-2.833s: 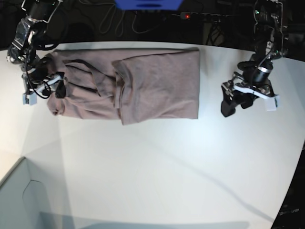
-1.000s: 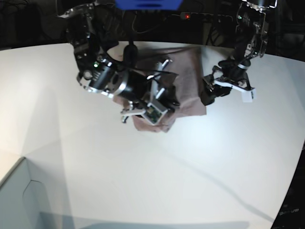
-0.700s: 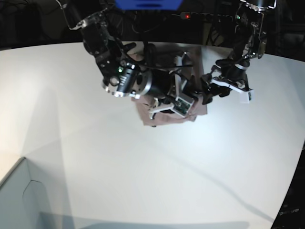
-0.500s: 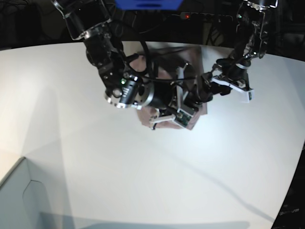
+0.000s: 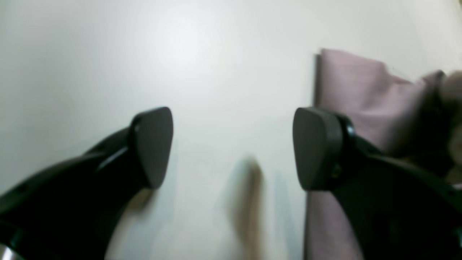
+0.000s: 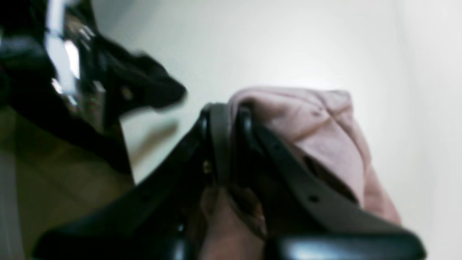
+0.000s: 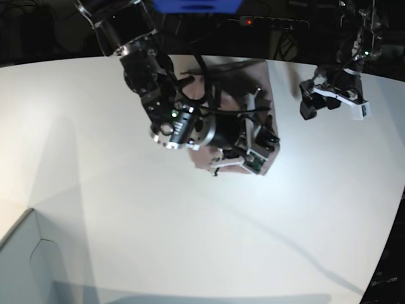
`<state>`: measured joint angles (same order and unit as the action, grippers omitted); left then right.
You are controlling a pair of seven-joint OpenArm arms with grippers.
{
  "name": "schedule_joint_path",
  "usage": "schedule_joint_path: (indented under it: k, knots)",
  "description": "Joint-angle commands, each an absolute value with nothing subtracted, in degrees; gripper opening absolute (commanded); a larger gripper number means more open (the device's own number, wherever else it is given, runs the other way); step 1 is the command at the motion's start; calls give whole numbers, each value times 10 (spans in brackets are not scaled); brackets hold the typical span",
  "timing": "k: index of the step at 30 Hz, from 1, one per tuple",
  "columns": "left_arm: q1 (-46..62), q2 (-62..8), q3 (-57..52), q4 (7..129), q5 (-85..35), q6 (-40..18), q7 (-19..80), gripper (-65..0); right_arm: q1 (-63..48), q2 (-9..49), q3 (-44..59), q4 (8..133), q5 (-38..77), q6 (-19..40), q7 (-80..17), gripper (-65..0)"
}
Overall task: Layout the t-shirt on the table in an organized manner, then fold the t-shirt properly
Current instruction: 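Grasp the strip end with the right gripper and fold it over, then press and flatten the folded bundle with the right gripper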
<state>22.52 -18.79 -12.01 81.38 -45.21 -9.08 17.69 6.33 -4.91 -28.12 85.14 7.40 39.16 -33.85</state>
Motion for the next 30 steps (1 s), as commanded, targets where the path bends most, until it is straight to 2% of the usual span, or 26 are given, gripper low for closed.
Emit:
schedule_joint_path:
  k: [1,9,12,17,19,24,30]
  knots:
    - [227,-196,-125,822,-455,-95,166,-147,83,-59,-282,850,85,390,-320,-650]
    - [228,-196,-125,822,-451,-95,166,-147,115,-76,-285,785,85,392,-320,-647]
    - [228,-197,-125,822,-451,-95,166,-147,117,-74,-329,783,85,392,-321,-552]
    - [228,-201,-126,822,-451,-95,166,-147,116,-73,-364,793,85,392,-321,-337]
    - [234,-210,-126,822,-452,-95,166,-147,113,-71,-362,821,85,392,-320,-291]
    - [240,-212,-145,822,-454,-95,166,-147,87,-50,-279,900,85,390,-322,-288]
    - [247,-209,-186,826,-456,-96,166,-146,31,7,-192,961,85,390,-322,-287]
